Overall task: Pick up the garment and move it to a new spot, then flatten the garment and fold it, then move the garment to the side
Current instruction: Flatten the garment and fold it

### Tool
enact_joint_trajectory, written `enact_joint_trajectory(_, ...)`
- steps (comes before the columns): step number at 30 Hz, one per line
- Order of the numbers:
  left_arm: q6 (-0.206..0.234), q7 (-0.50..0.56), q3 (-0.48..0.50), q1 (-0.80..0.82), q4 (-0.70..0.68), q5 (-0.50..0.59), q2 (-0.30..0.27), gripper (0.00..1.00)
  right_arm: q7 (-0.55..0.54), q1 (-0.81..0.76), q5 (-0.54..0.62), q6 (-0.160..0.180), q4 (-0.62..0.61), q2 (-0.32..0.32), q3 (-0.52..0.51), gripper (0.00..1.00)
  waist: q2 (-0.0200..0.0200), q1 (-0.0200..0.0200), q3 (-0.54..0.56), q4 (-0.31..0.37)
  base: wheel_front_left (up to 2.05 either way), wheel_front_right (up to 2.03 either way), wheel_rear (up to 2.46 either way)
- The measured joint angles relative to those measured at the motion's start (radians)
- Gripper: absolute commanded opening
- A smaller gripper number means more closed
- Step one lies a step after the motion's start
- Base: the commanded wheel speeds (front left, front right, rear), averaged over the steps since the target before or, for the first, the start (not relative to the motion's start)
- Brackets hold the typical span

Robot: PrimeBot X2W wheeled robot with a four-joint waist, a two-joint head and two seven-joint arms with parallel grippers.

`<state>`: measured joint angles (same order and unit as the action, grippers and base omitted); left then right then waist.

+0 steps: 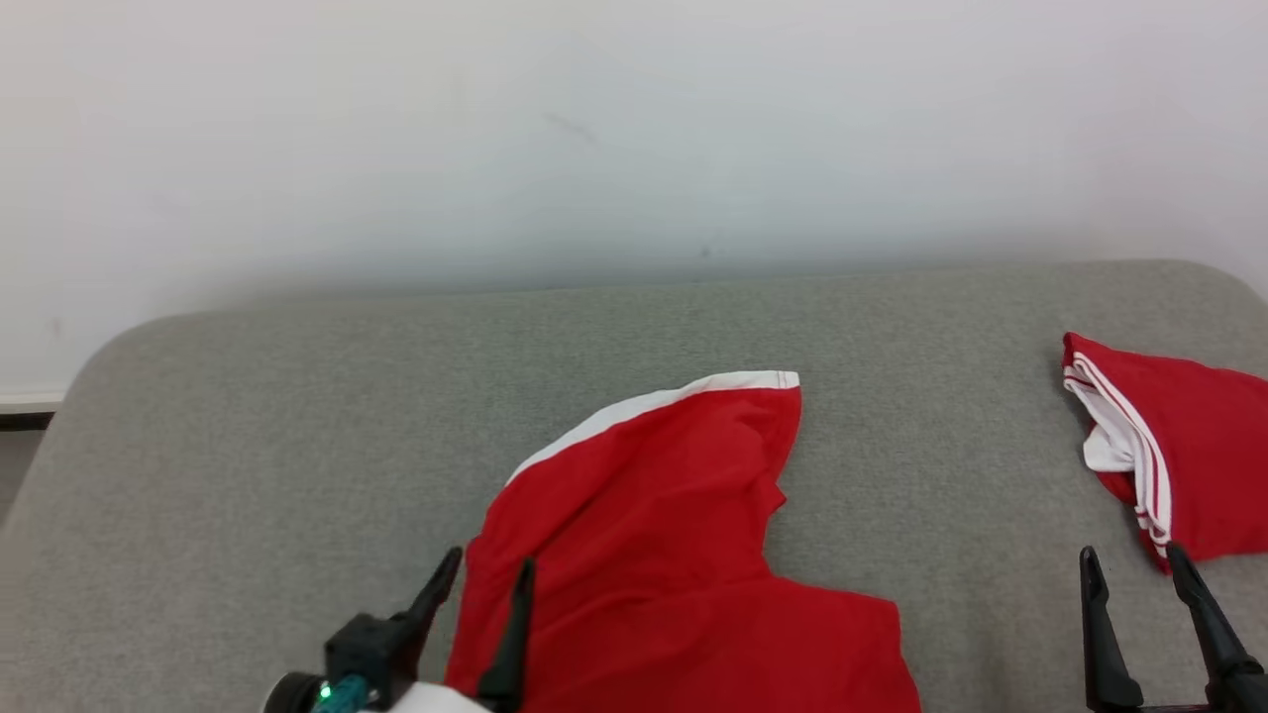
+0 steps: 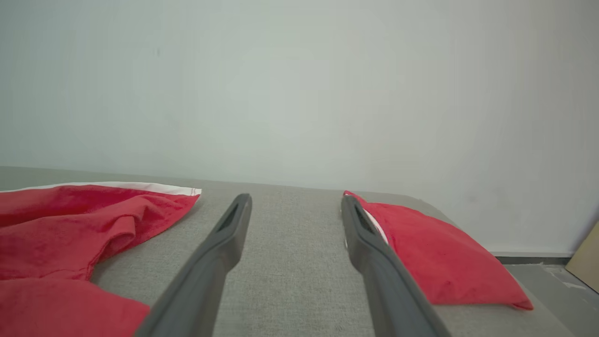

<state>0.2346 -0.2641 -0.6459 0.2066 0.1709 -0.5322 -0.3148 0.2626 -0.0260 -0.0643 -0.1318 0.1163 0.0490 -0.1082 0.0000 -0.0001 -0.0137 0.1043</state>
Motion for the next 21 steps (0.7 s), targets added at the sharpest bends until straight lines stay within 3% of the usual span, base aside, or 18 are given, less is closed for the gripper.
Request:
enact_joint_trajectory(11, -0.016, 0.0, 0.252, -0.223, -0.06, 0.106, 0.006, 1.0, 0.0, -0.047, -0.008, 0.0, 0.05, 0.0, 0.026, 1.0, 0.0, 0.0, 0.048, -0.101, 0.0, 0.0, 0.0)
enact_joint_trajectory(21, -0.142, 0.0, 0.441, -0.346, -0.045, 0.226, 0.087, 1.0, 0.0, -0.07, -0.049, 0.0, 0.087, 0.0, 0.058, 1.0, 0.0, 0.0, 0.065, -0.083, 0.0, 0.0, 0.0)
